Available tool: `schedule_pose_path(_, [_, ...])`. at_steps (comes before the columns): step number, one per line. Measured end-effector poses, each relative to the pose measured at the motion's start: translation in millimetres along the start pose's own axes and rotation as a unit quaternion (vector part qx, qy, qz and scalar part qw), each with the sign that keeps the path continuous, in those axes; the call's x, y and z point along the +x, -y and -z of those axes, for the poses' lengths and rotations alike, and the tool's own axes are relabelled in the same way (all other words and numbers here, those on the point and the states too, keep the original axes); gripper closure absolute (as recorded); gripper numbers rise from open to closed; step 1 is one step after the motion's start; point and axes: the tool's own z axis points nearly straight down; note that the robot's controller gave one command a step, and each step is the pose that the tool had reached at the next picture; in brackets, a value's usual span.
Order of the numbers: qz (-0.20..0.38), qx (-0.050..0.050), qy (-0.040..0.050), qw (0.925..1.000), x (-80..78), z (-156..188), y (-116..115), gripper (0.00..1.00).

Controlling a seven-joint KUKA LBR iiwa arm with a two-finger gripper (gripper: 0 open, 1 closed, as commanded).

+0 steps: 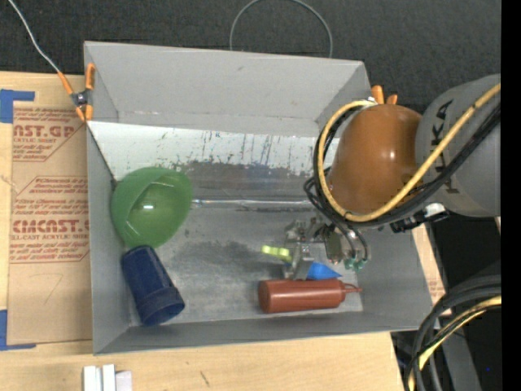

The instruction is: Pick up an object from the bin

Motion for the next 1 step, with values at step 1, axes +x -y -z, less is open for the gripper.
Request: schedule_pose_path(1, [-0.021, -0.001, -0.0033, 0.9998, 0.2, 89.4, -1.4, 1.00])
